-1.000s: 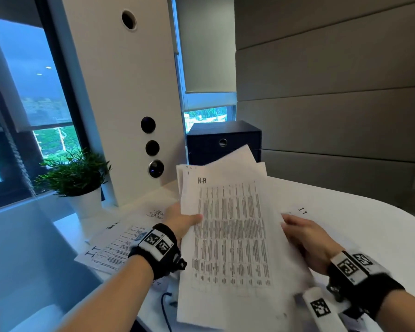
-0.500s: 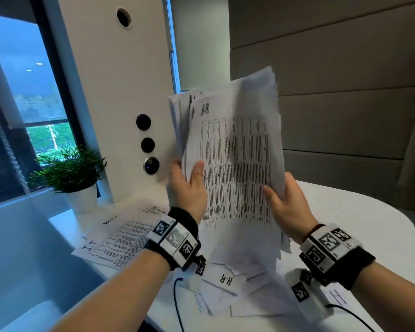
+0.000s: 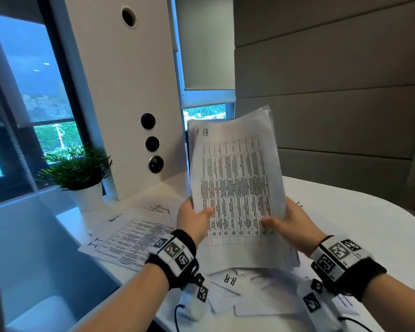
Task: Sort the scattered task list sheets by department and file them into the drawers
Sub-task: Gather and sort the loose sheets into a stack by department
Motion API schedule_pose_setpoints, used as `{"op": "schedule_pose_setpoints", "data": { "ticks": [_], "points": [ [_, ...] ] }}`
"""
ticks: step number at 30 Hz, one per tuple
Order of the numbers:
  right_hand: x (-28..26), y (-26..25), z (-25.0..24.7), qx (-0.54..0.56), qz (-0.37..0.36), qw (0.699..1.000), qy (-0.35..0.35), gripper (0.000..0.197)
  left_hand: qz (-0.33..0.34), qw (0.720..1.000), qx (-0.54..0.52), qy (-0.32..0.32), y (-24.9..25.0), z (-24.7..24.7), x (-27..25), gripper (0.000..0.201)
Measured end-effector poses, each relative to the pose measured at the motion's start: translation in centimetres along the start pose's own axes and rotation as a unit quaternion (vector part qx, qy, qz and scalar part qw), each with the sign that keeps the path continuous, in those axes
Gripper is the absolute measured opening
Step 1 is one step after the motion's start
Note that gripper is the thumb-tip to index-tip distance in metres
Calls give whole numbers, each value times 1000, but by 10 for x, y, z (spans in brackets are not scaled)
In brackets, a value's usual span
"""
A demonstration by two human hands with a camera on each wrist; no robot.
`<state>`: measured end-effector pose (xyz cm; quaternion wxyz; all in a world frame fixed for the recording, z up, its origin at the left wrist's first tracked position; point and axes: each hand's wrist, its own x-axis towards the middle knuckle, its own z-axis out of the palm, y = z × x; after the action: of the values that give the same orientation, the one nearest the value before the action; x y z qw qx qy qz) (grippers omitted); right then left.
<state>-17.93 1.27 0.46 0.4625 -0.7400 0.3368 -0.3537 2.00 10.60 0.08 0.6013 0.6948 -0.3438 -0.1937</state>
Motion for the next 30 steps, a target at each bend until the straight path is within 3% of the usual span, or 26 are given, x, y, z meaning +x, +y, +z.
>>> {"op": "schedule_pose_setpoints", "data": {
  "ticks": [3, 5, 7, 10, 13, 18, 21, 24, 30],
  "points": [
    [12, -4, 2, -82, 14, 997, 0, 34, -28, 994, 63, -83, 0, -15, 4, 31],
    [19, -2, 5, -142, 34, 989, -8, 34, -70, 971, 146, -174, -5, -28, 3, 29],
    [23, 4, 8, -181, 49, 982, -3, 33, -113, 936, 263, -205, -11, -45, 3, 33],
    [23, 10, 13, -216, 66, 974, -15, 30, -117, 889, 414, -159, -28, -74, 15, 39],
    [26, 12, 23, -243, 54, 968, -24, 29, -156, 871, 454, -108, -42, -102, 27, 43],
    [33, 6, 39, -242, 27, 969, -38, 32, -253, 826, 504, -17, -72, -141, 39, 70],
    [38, 3, 47, -241, 19, 969, -50, 33, -280, 817, 504, -6, -68, -156, 35, 79],
    [46, 1, 57, -271, 19, 960, -67, 30, -301, 827, 473, 34, -68, -167, 36, 88],
    [62, 1, 77, -315, 44, 945, -79, 19, -310, 843, 439, -8, -80, -185, 48, 80]
  ]
}}
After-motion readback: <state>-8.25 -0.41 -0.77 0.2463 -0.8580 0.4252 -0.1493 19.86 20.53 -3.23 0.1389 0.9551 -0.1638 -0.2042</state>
